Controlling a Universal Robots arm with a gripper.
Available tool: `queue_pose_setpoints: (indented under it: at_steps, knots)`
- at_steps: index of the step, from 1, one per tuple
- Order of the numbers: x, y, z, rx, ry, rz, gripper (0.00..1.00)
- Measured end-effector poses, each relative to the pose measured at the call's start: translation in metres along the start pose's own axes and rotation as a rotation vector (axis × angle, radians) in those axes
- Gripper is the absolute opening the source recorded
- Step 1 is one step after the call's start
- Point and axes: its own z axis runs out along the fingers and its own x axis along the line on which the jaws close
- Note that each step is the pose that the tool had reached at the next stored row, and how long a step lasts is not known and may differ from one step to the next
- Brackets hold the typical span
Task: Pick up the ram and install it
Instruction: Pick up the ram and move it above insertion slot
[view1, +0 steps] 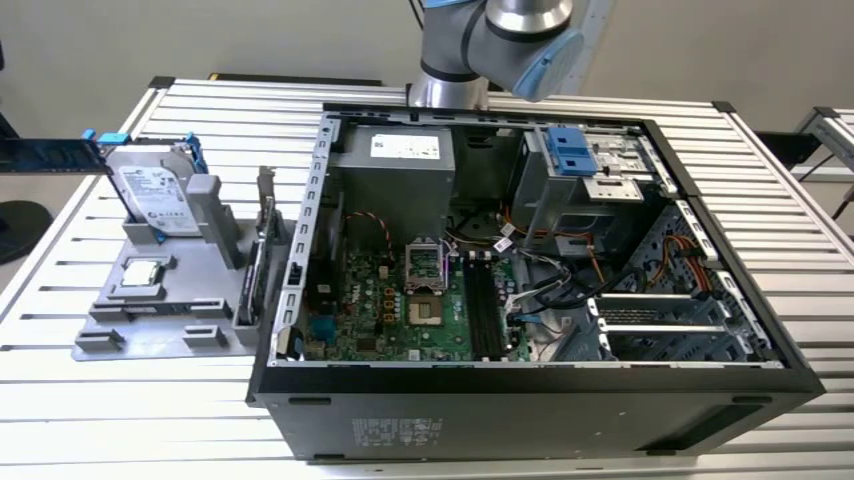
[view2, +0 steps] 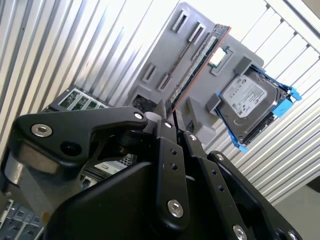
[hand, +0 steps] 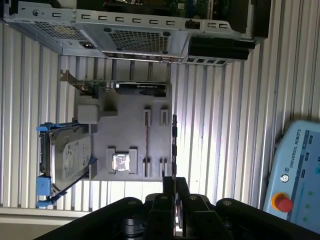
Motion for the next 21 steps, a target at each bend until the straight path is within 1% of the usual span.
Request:
queue_pose_setpoints:
  at_steps: [21]
  knots:
    - [-0.0013, 0.0331, 0.0007, -0.0001, 0.0, 0.0, 0.0]
